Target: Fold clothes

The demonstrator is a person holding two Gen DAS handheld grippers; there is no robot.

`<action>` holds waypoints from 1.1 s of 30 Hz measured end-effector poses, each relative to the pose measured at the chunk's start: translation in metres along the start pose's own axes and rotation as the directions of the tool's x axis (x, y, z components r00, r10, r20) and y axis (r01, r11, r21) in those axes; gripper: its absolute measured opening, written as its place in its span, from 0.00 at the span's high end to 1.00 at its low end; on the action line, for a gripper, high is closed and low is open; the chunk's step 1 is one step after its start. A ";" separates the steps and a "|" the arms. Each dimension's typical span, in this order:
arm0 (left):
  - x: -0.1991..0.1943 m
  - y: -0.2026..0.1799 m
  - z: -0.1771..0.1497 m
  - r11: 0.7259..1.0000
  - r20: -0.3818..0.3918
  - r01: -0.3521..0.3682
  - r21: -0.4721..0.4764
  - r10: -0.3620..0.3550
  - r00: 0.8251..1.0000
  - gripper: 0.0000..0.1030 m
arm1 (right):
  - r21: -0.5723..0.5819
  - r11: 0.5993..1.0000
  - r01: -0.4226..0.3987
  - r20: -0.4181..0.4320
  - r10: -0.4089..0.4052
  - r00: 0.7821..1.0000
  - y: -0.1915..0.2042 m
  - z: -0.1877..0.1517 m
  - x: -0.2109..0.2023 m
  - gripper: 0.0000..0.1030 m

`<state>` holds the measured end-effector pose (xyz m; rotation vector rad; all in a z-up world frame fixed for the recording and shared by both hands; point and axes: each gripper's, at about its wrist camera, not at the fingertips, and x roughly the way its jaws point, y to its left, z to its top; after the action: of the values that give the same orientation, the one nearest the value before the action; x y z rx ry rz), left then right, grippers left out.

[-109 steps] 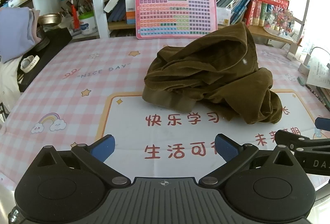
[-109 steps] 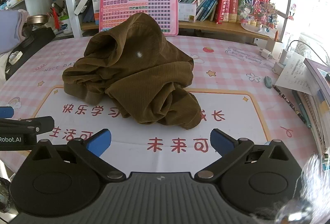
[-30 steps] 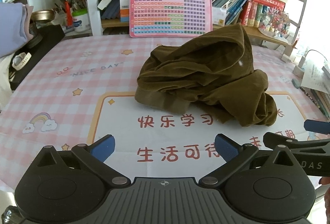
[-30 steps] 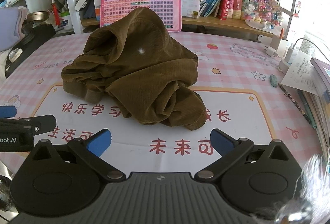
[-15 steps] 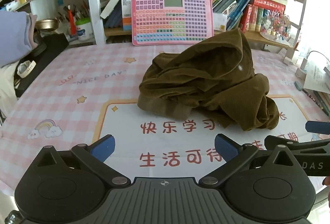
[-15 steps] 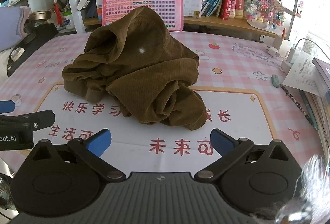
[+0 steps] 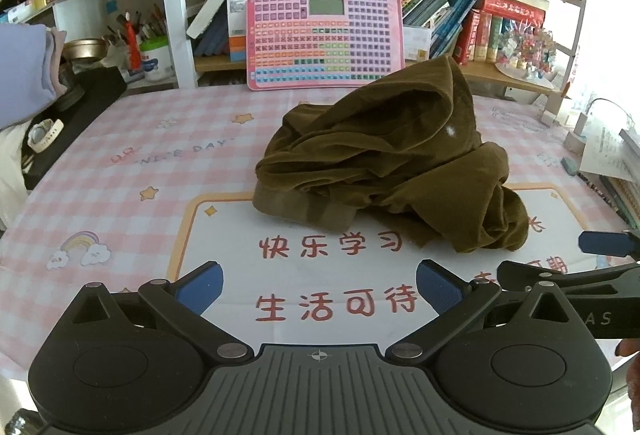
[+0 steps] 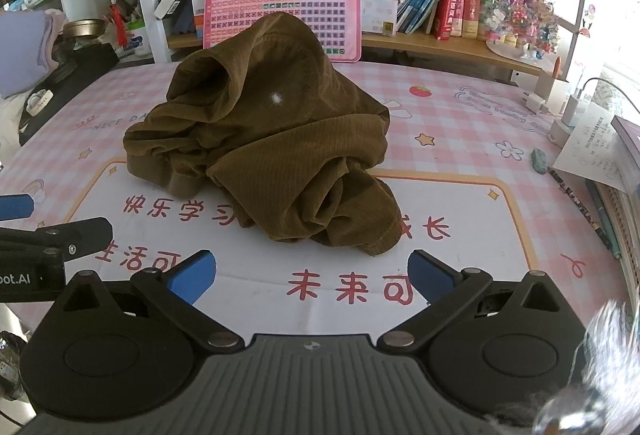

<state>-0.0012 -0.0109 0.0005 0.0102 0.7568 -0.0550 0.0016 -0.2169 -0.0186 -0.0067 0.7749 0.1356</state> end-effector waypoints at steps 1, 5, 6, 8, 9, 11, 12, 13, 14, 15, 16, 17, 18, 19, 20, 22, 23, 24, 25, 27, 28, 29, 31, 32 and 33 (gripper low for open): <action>0.000 -0.001 0.000 1.000 0.002 -0.001 0.003 0.001 1.000 0.00 | -0.001 1.000 -0.001 0.000 0.001 1.000 0.000 0.000 0.000 0.00; 0.000 -0.004 0.000 1.000 0.003 -0.011 0.007 0.011 1.000 0.00 | -0.006 1.000 -0.011 0.001 0.011 1.000 -0.002 0.000 0.002 0.00; 0.001 -0.004 0.000 1.000 0.000 -0.014 0.005 0.014 1.000 0.00 | -0.007 1.000 -0.012 0.000 0.012 1.000 -0.003 0.000 0.003 0.00; 0.002 -0.004 0.001 1.000 -0.004 -0.014 -0.002 0.014 1.000 0.00 | -0.011 1.000 -0.013 -0.001 0.013 1.000 -0.003 0.001 0.004 0.00; 0.003 -0.004 0.000 1.000 -0.005 -0.017 -0.005 0.017 1.000 0.00 | -0.013 1.000 -0.013 -0.002 0.013 1.000 -0.004 0.001 0.004 0.00; 0.004 -0.004 0.000 1.000 -0.007 -0.024 -0.009 0.024 1.000 0.00 | -0.017 1.000 -0.016 -0.003 0.016 1.000 -0.004 0.001 0.005 0.00; 0.004 -0.004 0.000 1.000 -0.009 -0.024 -0.012 0.024 1.000 0.00 | -0.019 1.000 -0.017 -0.004 0.017 1.000 -0.005 0.001 0.006 0.00; 0.005 -0.004 0.000 1.000 -0.010 -0.024 -0.011 0.024 1.000 0.00 | -0.021 1.000 -0.019 -0.004 0.019 1.000 -0.005 0.001 0.007 0.00; 0.005 -0.005 0.000 1.000 -0.012 -0.025 -0.010 0.025 1.000 0.00 | -0.022 1.000 -0.020 -0.004 0.020 1.000 -0.005 0.002 0.007 0.00; 0.006 -0.006 0.000 1.000 -0.015 -0.027 -0.008 0.027 1.000 0.00 | -0.022 1.000 -0.021 -0.003 0.020 1.000 -0.006 0.002 0.007 0.00; 0.006 -0.006 0.000 1.000 -0.015 -0.029 -0.004 0.029 0.999 0.00 | -0.022 1.000 -0.021 0.000 0.021 1.000 -0.007 0.002 0.008 0.00; 0.007 -0.007 0.000 0.999 -0.018 -0.035 0.000 0.035 0.999 0.00 | -0.020 1.000 -0.022 0.006 0.022 1.000 -0.008 0.002 0.008 0.00; 0.007 -0.007 0.000 0.999 -0.019 -0.040 0.003 0.041 0.999 0.00 | -0.019 1.000 -0.022 0.011 0.023 1.000 -0.009 0.003 0.007 0.00; 0.008 -0.007 0.001 0.999 -0.021 -0.046 0.001 0.046 0.999 0.00 | -0.018 1.000 -0.024 0.016 0.024 1.000 -0.009 0.003 0.008 0.00; 0.008 -0.006 0.001 0.999 -0.023 -0.051 -0.001 0.051 0.998 0.00 | -0.017 1.000 -0.025 0.019 0.025 1.000 -0.010 0.003 0.008 0.00; 0.010 -0.005 0.002 0.998 -0.028 -0.057 -0.011 0.056 0.998 0.00 | -0.018 0.999 -0.027 0.020 0.028 0.999 -0.011 0.004 0.009 0.00; 0.010 -0.005 0.002 0.998 -0.031 -0.059 -0.016 0.058 0.998 0.00 | -0.020 0.999 -0.031 0.019 0.031 0.999 -0.012 0.004 0.010 0.00; 0.011 -0.006 0.002 0.998 -0.033 -0.057 -0.017 0.056 0.998 0.00 | -0.021 0.999 -0.034 0.019 0.035 0.999 -0.012 0.004 0.011 0.00; 0.011 -0.006 0.002 0.998 -0.036 -0.055 -0.019 0.054 0.998 0.00 | -0.023 0.999 -0.038 0.018 0.038 0.999 -0.013 0.004 0.012 0.00; 0.013 -0.008 0.002 0.998 -0.042 -0.051 -0.020 0.051 0.998 0.00 | -0.024 0.999 -0.047 0.018 0.048 0.999 -0.014 0.005 0.013 0.00; 0.013 -0.009 0.002 0.999 -0.046 -0.050 -0.021 0.049 0.998 0.00 | -0.026 0.998 -0.053 0.018 0.054 0.998 -0.014 0.005 0.014 0.00; 0.014 -0.010 0.002 0.999 -0.049 -0.048 -0.021 0.047 0.998 0.00 | -0.029 0.998 -0.055 0.017 0.055 0.998 -0.015 0.005 0.015 0.00; 0.014 -0.011 0.003 0.998 -0.048 -0.055 -0.021 0.054 0.997 0.00 | -0.030 0.998 -0.063 0.014 0.064 0.998 -0.016 0.006 0.016 0.00; 0.014 -0.011 0.003 0.998 -0.047 -0.055 -0.030 0.054 0.997 0.00 | -0.030 0.997 -0.069 0.013 0.069 0.998 -0.017 0.006 0.017 0.00; 0.014 -0.011 0.004 0.998 -0.045 -0.056 -0.039 0.054 0.998 0.00 | -0.029 0.997 -0.074 0.011 0.075 0.997 -0.018 0.006 0.018 0.00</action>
<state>0.0114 -0.0224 -0.0062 -0.0058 0.8013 0.0129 0.0209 -0.2326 -0.0274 -0.0043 0.7611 0.2172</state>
